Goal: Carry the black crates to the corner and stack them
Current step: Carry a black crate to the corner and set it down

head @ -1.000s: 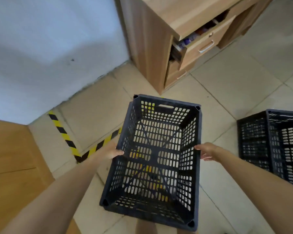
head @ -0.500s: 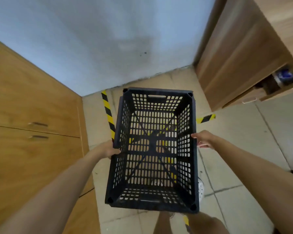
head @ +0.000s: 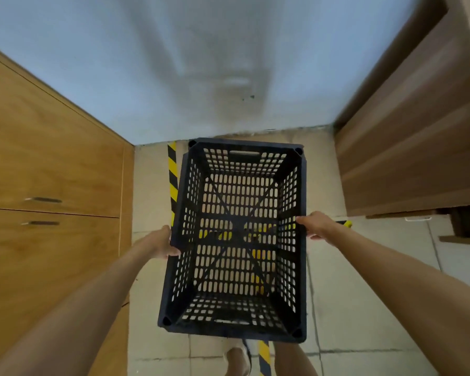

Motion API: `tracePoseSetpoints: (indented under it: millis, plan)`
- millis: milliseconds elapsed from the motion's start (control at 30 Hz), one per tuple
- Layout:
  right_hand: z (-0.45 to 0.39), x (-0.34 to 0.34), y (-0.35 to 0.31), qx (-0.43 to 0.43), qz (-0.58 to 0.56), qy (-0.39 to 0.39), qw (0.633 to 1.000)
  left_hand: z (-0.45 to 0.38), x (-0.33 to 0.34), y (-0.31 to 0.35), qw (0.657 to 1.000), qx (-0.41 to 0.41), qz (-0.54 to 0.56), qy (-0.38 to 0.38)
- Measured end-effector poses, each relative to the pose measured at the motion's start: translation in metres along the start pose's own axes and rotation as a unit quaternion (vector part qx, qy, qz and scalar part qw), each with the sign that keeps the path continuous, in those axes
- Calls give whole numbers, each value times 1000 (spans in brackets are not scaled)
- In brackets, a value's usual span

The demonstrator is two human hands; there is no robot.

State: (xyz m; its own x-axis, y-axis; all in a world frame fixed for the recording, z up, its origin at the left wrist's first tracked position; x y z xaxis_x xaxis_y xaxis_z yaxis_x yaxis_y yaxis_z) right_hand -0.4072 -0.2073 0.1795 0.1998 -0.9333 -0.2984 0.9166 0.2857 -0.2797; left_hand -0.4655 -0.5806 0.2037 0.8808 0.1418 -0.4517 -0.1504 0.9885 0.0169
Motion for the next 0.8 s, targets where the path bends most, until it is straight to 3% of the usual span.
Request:
tracePoseSetpoints:
  millis: [233,467,600,800]
  plan:
    - [-41,-57,-38,16,37,43,998,-37,-38,61,996,24,-69,44]
    - [-83,-77,-79,31,30,75,996,-93,-76,87,996,24,-89,17]
    - [-110,-81,-107,35,32,85,995,-134,-98,98,999,22,21,-43]
    - [-154,-91,-148,12,53,101,993,-177,-121,110,997,8,72,-8]
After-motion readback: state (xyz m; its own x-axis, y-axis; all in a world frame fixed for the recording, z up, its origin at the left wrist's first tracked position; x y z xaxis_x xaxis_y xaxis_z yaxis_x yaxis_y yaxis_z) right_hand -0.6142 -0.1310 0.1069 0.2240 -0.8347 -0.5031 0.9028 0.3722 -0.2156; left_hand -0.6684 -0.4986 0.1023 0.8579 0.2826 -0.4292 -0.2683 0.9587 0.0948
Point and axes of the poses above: each hand's wrist, its own z-axis away from the middle knuckle, its own x-axis out of the palm, y = z × x, the point moved 1 cm from there along -z, towards the middle knuckle, and after that the axes turned 1 degree about x, right-handed, at the moved point
